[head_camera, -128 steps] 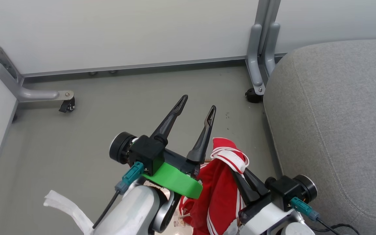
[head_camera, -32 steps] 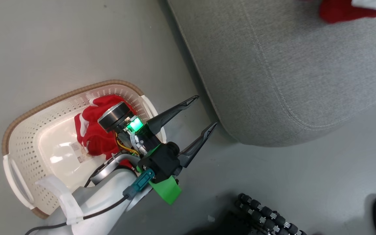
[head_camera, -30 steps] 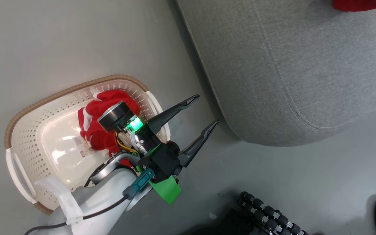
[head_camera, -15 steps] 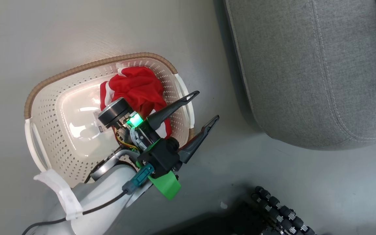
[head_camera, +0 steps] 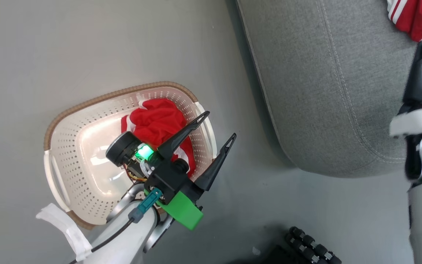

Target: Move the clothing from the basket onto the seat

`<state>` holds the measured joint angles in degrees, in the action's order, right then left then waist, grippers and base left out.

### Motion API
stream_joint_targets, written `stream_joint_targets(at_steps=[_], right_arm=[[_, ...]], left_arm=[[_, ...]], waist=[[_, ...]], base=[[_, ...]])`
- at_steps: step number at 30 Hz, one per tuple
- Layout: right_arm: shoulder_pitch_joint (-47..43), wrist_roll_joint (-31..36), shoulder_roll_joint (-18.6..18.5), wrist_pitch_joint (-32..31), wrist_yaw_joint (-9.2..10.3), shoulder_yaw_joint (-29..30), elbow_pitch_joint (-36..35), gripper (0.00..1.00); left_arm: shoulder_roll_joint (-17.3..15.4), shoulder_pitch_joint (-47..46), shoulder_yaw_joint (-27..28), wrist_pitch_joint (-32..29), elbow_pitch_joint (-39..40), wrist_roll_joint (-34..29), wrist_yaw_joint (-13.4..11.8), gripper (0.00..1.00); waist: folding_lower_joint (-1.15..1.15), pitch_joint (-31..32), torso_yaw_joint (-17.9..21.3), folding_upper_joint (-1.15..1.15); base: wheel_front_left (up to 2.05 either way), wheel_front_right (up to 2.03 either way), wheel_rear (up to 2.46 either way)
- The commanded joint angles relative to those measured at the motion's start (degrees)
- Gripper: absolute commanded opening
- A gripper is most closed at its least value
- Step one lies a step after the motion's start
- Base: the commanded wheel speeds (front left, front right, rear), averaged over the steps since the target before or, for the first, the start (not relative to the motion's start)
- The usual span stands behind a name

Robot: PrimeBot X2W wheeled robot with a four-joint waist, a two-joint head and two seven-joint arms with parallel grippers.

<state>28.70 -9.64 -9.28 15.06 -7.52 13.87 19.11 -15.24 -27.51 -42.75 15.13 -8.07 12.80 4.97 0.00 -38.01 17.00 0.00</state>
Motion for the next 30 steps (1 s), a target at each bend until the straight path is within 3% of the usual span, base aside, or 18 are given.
stream_joint_targets(at_steps=[1, 8, 9, 15, 20, 28, 30], right_arm=[[-2.84, 1.63, 0.85, 0.18, 0.07, -0.62, -1.05, 1.00], [-13.84, 3.81, 4.37, 0.18, 0.07, -13.24, -4.83, 1.00], [-15.62, 3.57, 4.79, 0.18, 0.07, -18.27, -5.42, 1.00], [-19.11, 3.57, 4.34, 0.17, 0.07, -26.58, -5.69, 1.00], [-21.37, 3.41, 4.68, 0.18, 0.07, -28.75, -7.19, 1.00], [-27.20, 2.57, 5.52, 0.18, 0.07, -26.28, -11.62, 1.00], [-28.99, 2.80, 5.72, 0.17, 0.07, -24.93, -12.62, 1.00]], left_arm=[[0.63, 1.51, 0.54, 0.03, -0.41, -0.11, -0.25, 1.00], [6.16, 6.96, 6.31, 0.02, -1.02, 1.23, -1.04, 1.00], [7.93, 9.33, 9.30, 0.02, -1.02, 2.66, -0.95, 1.00], [11.28, 17.22, 18.28, 0.01, -1.54, 4.61, -0.34, 1.00], [12.29, 23.86, 25.63, 0.00, 0.34, 4.09, -2.25, 1.00], [12.32, 31.26, 30.62, -0.01, 4.62, 4.17, -6.49, 1.00], [12.32, 32.42, 31.49, 0.00, 6.77, 5.54, -6.27, 1.00]], waist=[[0.00, 6.32, -2.75, 0.00], [0.00, 15.85, -9.46, 0.00], [0.00, 18.43, -11.30, 0.00], [0.00, 26.22, -16.63, 0.00], [0.00, 31.32, -19.06, 0.00], [0.00, 36.58, -21.15, 0.00], [0.00, 37.37, -21.31, 0.00]], base=[[0.00, 0.00, 0.00], [0.00, 0.00, 0.00], [0.00, 0.00, 0.00], [0.00, 0.00, 0.00], [0.00, 0.00, 0.00], [0.00, 0.00, 0.00], [0.00, 0.00, 0.00]])
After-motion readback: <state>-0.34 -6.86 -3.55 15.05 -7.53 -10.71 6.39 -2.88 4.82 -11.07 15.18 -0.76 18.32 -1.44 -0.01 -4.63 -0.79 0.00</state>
